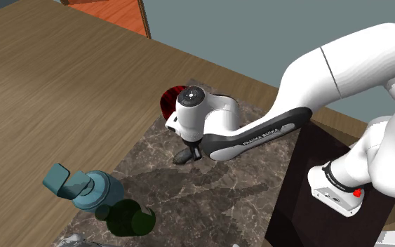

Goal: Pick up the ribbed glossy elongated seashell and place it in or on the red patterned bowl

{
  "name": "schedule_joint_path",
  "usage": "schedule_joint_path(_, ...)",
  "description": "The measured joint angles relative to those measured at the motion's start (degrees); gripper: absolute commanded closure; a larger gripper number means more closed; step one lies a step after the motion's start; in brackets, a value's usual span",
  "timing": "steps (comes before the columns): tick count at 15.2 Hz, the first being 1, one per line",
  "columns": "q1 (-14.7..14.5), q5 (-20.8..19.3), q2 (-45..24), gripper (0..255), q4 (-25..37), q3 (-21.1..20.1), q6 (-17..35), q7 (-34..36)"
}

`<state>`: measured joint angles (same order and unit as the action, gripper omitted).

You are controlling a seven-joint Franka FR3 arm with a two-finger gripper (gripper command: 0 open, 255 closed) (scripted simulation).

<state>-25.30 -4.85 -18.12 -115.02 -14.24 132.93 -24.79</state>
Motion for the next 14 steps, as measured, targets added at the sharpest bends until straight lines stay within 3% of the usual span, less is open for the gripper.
schedule_joint_path(14, 0.6, 2.1, 6.0, 255, 3.4, -0.7, -9.2, -1.3)
